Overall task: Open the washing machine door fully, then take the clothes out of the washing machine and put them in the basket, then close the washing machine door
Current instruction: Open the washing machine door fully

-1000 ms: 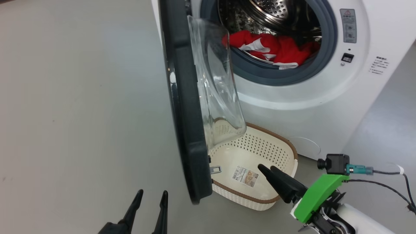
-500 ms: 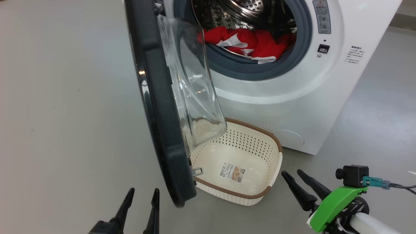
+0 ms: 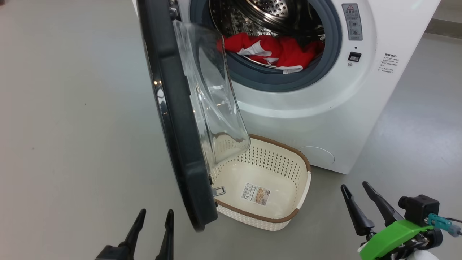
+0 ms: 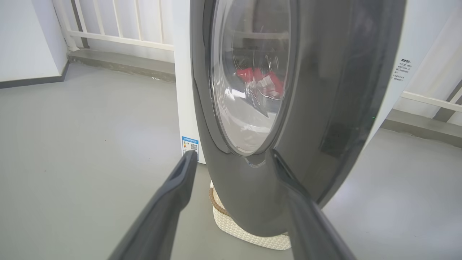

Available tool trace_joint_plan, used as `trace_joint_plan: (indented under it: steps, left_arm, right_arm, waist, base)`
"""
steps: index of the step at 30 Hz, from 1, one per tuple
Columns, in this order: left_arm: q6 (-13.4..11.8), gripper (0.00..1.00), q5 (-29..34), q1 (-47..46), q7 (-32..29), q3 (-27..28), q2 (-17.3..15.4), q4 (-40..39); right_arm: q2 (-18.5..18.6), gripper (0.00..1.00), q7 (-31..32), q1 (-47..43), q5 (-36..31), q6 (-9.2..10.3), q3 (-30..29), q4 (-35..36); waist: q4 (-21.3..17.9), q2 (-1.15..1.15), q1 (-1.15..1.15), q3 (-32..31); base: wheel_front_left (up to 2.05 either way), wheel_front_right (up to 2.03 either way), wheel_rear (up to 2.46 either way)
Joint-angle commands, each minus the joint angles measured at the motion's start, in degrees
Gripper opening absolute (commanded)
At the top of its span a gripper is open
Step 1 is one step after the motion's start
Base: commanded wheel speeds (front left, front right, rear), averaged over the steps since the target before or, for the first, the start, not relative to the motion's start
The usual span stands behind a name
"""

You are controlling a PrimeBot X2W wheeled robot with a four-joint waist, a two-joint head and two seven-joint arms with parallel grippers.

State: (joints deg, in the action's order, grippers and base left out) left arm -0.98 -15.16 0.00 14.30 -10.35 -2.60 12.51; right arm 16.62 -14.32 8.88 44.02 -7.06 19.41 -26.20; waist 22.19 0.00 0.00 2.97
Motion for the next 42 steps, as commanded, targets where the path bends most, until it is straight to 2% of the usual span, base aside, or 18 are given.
trace_joint_plan:
  steps: [1, 7, 12, 21, 32, 33, 34, 36, 37, 42]
  left_arm:
    - [0.2, 1.00, 0.6, -1.3, 0.7, 2.1, -0.3, -1.2]
    - [0.4, 1.00, 0.7, -1.4, 0.7, 2.2, -0.3, -1.3]
    - [0.4, 1.00, 0.6, -1.6, 0.7, 2.1, -0.3, -1.4]
    - [0.4, 1.00, 0.6, -1.3, 0.7, 2.0, -0.3, -1.3]
    - [0.5, 1.00, 0.5, -1.0, 0.7, 2.1, -0.3, -2.0]
    - [0.5, 0.83, 0.4, -1.0, 0.7, 2.1, -0.3, -2.1]
    - [0.5, 0.50, 0.2, -1.0, 0.7, 2.2, -0.3, -2.2]
    - [0.5, 0.12, 0.1, -1.0, 0.7, 2.4, -0.3, -2.6]
    - [0.5, 0.00, 0.0, -1.1, 0.7, 2.6, -0.3, -3.1]
    - [0.3, 0.00, -1.2, -1.7, 0.7, 3.8, -0.3, -6.9]
  right_arm:
    - [-0.6, 1.00, -0.7, -1.7, -4.5, -0.43, -2.3, 2.9]
    - [-5.1, 1.00, -0.7, -6.5, -15.0, -0.43, -11.1, 8.7]
    - [-7.7, 1.00, -0.7, -9.4, -19.7, -0.43, -14.0, 10.9]
    - [-9.5, 1.00, -0.7, -11.4, -21.8, -0.43, -15.2, 9.7]
    - [-10.0, 1.00, -0.7, -11.3, -22.5, -0.43, -15.6, 10.1]
    - [-10.0, 1.00, -0.7, -11.3, -22.6, -0.43, -15.6, 10.1]
    - [-10.1, 1.00, -0.7, -11.4, -22.6, -0.43, -15.7, 10.2]
    - [-10.1, 1.00, -0.7, -11.4, -22.6, -0.43, -15.6, 10.2]
    - [-10.2, 1.00, -0.7, -11.5, -22.7, -0.43, -15.6, 10.3]
    - [-10.4, 1.00, -0.7, -11.5, -22.7, -0.43, -15.5, 10.5]
  waist:
    - [0.0, 0.00, 0.00, 0.0]
    - [0.0, 0.00, 0.00, 0.2]
    - [0.0, 0.00, 0.00, 0.1]
    - [0.1, 0.00, 0.00, -0.4]
    - [0.0, 0.00, 0.00, -0.7]
    - [0.0, 0.00, 0.00, -0.7]
    - [0.0, 0.00, 0.00, -0.8]
    - [0.0, 0.00, 0.00, -0.9]
    - [-0.1, 0.00, 0.00, -1.0]
    - [-0.2, 0.00, 0.00, -1.2]
  base:
    - [0.00, 0.00, 0.00]
    - [0.00, 0.00, 0.00]
    - [0.00, 0.00, 0.00]
    - [0.00, 0.00, 0.00]
    - [0.00, 0.00, 0.00]
    - [0.00, 0.00, 0.00]
    - [0.00, 0.00, 0.00]
    - [0.00, 0.00, 0.00]
    - [0.00, 0.00, 0.00]
    - [0.00, 0.00, 0.00]
